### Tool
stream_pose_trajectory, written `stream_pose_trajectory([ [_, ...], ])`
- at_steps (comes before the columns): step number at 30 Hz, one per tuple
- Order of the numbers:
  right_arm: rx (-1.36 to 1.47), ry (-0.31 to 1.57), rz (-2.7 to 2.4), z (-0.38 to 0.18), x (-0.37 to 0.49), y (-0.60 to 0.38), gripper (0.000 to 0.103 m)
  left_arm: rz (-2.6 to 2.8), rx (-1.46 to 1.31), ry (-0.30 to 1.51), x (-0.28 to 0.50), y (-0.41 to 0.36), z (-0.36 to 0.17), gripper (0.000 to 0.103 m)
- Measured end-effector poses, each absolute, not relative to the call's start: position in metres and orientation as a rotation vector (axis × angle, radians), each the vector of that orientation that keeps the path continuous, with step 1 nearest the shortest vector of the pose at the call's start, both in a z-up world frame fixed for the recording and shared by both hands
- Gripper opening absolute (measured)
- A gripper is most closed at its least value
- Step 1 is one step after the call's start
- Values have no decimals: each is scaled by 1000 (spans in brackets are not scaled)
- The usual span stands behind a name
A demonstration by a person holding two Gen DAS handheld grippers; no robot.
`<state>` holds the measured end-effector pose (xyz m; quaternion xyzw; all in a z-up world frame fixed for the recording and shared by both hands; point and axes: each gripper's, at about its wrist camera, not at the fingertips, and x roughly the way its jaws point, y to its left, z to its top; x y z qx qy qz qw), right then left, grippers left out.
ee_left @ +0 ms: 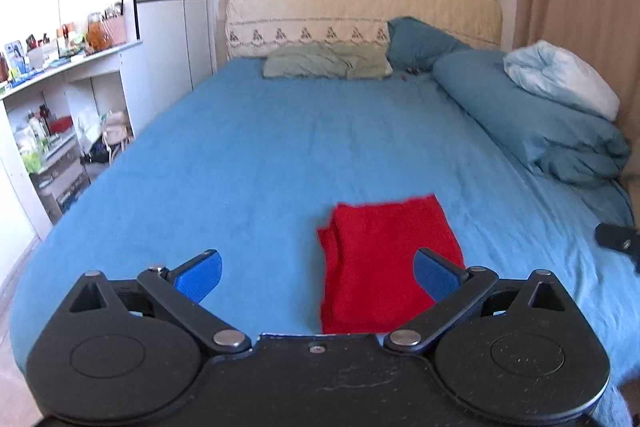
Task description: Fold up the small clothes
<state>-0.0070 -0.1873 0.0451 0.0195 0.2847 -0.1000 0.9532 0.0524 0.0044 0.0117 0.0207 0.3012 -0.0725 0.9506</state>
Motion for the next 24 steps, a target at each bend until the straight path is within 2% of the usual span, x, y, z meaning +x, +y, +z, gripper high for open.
stream_pose_trajectory([
  [12,71,754,-243,-4,-56,-165,103,-115,171,618,1,-5,-19,103],
  [24,71,772,-256,-10,-65,-162,103,-157,139,645,-11,-8,-26,103],
])
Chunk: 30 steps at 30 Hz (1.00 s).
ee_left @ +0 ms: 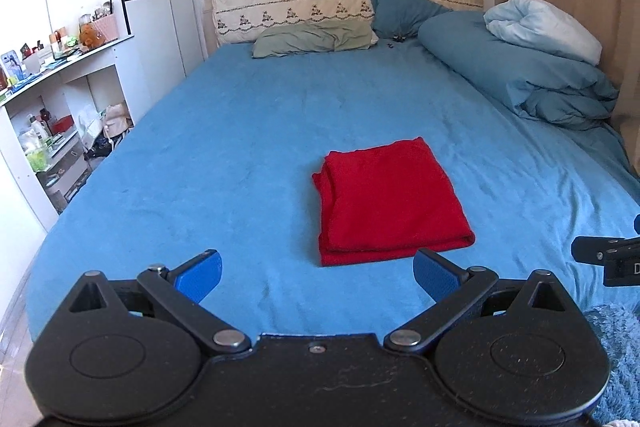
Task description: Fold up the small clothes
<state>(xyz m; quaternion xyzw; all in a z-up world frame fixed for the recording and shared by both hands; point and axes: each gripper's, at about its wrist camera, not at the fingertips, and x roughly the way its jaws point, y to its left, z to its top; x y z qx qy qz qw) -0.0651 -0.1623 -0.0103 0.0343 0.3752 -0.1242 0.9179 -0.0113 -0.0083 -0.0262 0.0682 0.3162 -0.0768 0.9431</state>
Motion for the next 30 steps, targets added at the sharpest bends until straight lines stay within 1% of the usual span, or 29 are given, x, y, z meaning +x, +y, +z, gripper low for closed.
stream_pose_trajectory([
  [30,88,780,-256,-9,-68,-164,103,-152,123,622,-17,-3,-21,103],
])
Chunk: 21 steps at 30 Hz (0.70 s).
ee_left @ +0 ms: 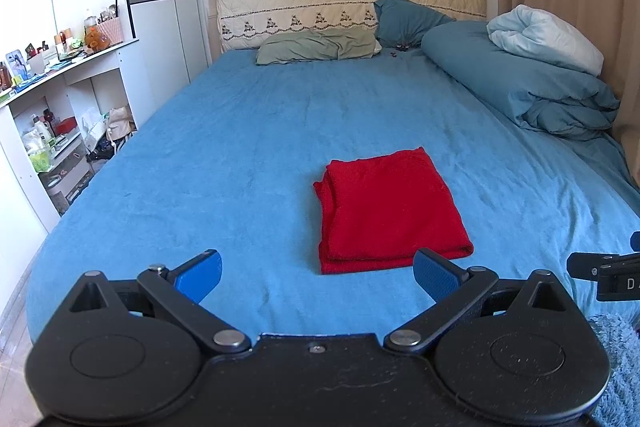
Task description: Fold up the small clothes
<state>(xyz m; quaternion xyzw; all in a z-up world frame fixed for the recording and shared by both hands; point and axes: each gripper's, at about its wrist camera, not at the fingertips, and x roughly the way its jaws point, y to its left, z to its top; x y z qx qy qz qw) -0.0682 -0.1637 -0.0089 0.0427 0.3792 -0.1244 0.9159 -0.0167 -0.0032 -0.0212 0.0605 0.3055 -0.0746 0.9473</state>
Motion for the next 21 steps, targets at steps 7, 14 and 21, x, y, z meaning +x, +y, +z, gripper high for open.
stream_pose_trajectory([
  [7,90,784,-258,-10,-68,-162,103,-152,119,619,-17,-1,-21,103],
  [14,92,790,-254,-12,-69,-158,103,-153,124,619,-18,0,-20,103],
  [21,90,789,-253,-12,-70,-155,103,-151,117,625,-18,0,-18,103],
])
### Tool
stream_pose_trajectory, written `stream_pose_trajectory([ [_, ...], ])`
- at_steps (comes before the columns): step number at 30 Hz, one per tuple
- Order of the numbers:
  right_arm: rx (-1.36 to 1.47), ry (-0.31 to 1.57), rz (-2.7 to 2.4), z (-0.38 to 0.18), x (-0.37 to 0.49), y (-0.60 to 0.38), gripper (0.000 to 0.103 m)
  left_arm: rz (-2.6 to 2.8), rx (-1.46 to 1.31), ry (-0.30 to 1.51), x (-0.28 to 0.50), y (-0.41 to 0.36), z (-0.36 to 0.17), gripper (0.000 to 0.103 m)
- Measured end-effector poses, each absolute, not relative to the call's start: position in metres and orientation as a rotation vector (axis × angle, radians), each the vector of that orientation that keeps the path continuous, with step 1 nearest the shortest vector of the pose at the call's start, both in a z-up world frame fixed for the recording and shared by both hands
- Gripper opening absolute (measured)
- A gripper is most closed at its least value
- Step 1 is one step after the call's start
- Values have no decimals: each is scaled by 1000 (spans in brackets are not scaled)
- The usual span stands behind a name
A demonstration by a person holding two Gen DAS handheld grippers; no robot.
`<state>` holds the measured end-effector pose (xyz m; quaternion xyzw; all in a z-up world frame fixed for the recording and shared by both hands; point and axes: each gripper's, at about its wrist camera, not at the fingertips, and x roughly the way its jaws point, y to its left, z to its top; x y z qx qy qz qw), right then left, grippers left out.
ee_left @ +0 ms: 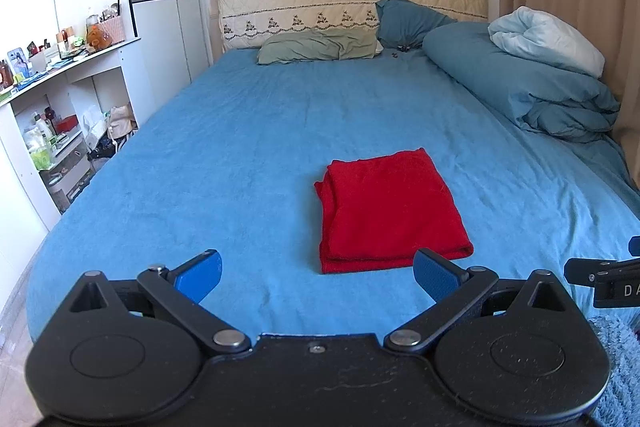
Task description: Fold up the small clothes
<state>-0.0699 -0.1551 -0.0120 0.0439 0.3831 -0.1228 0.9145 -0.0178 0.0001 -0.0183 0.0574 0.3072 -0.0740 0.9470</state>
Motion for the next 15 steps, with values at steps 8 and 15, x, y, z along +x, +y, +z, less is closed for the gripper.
stream_pose_trajectory([
  [8,88,787,-254,-11,-70,-153,103,-131,106,633,-16,0,-18,103],
  [15,85,784,-252,-8,-69,-155,103,-134,97,629,-15,1,-19,103],
])
